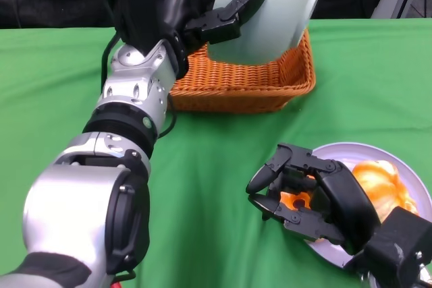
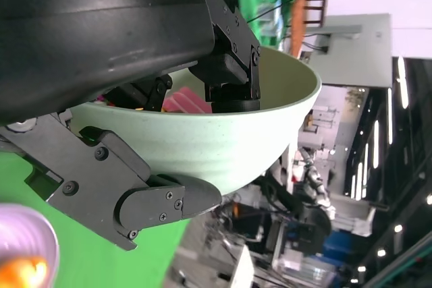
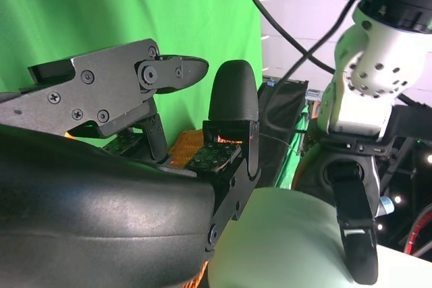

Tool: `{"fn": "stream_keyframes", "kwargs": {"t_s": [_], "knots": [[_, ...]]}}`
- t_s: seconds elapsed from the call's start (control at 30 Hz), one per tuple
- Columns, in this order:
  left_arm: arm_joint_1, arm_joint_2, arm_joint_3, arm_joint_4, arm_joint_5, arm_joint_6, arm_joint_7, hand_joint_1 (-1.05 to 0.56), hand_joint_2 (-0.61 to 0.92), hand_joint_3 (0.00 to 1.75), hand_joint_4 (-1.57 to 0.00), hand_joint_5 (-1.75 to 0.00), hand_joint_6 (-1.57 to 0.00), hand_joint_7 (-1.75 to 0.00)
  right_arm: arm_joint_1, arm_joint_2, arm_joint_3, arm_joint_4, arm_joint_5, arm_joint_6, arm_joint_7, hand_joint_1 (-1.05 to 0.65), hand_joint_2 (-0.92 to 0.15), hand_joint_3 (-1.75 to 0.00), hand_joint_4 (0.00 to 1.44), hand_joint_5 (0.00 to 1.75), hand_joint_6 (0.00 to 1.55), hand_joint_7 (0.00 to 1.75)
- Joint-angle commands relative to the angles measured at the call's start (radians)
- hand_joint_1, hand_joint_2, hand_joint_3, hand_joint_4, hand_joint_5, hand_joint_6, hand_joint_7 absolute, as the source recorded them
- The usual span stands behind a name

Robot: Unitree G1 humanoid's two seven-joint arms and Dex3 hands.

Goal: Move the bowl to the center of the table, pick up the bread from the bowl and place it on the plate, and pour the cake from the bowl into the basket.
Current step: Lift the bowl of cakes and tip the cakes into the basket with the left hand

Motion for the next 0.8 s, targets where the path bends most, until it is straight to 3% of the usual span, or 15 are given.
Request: {"fn": "stream_keyframes", "kwargs": {"t_s": [0.03, 0.43, 0.63, 0.8], "knots": [[-0.057, 0.002, 0.035, -0.008, -0.040, 0.052, 0.002, -0.16, 0.61, 1.02, -0.83, -1.75, -0.73, -1.52, -0.006, -0.008, 0.002, 0.016, -0.006, -0.019, -0.007, -0.13, -0.90, -0.22, 0.73, 1.66, 0.70, 1.19], [-0.079, -0.016, 0.167, -0.007, -0.190, 0.219, -0.013, -0.14, 0.72, 0.92, -0.78, -1.75, -0.68, -1.61, -0.012, -0.011, 0.011, 0.029, -0.016, -0.031, -0.013, -0.10, -0.90, -0.25, 0.72, 1.66, 0.69, 1.21], [-0.088, -0.027, 0.209, -0.007, -0.232, 0.244, -0.012, -0.17, 0.87, 0.63, -0.77, -1.75, -0.64, -1.63, -0.019, -0.013, 0.013, 0.042, -0.023, -0.036, -0.014, -0.10, -0.88, -0.29, 0.73, 1.67, 0.69, 1.22], [-0.106, -0.038, 0.240, -0.010, -0.268, 0.262, -0.005, -0.14, 0.81, 0.72, -0.80, -1.75, -0.73, -1.56, -0.024, -0.012, 0.015, 0.055, -0.016, -0.029, -0.004, -0.10, -0.85, -0.34, 0.73, 1.66, 0.67, 1.25]]}}
